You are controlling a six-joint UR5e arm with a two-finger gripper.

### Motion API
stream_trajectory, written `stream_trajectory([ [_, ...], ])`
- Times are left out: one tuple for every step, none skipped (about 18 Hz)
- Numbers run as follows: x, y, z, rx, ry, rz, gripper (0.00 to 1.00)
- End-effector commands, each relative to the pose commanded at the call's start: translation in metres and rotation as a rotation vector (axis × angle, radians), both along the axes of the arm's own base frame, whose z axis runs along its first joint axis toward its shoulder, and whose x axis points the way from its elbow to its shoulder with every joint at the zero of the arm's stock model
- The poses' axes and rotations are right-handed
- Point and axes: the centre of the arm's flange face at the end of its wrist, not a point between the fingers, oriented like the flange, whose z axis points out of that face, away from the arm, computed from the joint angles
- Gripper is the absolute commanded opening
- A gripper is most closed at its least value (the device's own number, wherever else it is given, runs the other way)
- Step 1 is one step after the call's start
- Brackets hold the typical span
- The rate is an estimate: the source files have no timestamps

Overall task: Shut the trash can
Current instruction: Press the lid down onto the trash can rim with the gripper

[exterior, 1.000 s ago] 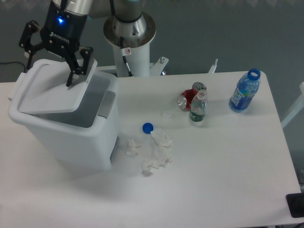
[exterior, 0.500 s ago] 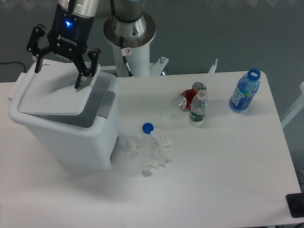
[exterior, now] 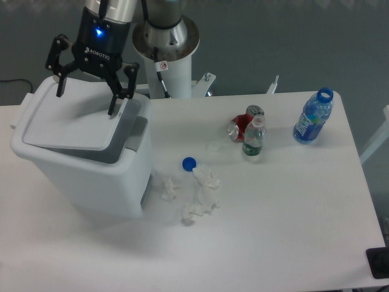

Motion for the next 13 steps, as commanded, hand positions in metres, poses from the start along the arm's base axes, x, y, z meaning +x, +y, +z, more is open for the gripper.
stream_trajectory([
  [0.001,0.000,0.000,-0.001,0.001,-0.001,1.00],
  [0.000,0.001,-0.002,-0.004,0.000,0.000,1.00],
  [0.000,0.000,-0.002,-0.009,0.005,0.003,1.00],
  [-0.001,0.000,-0.003,-0.012,0.007,0.005,1.00],
  [-0.001,0.000,-0.005,-0.016,0.005,0.004,1.00],
  [-0.001,0.000,-0.005,-0.016,0.005,0.004,1.00],
  [-0.001,0.000,-0.005,-0.016,0.005,0.004,1.00],
  [-0.001,0.000,-0.005,-0.016,0.004,0.005,1.00],
  [-0.001,0.000,-0.007,-0.018,0.002,0.005,1.00],
  [-0.001,0.000,-0.007,-0.018,0.002,0.005,1.00],
  [0.000,0.000,-0.008,-0.020,0.002,0.003,1.00],
  [0.000,0.000,-0.009,-0.022,0.000,0.003,1.00],
  [0.000,0.001,-0.011,-0.024,-0.002,0.002,1.00],
])
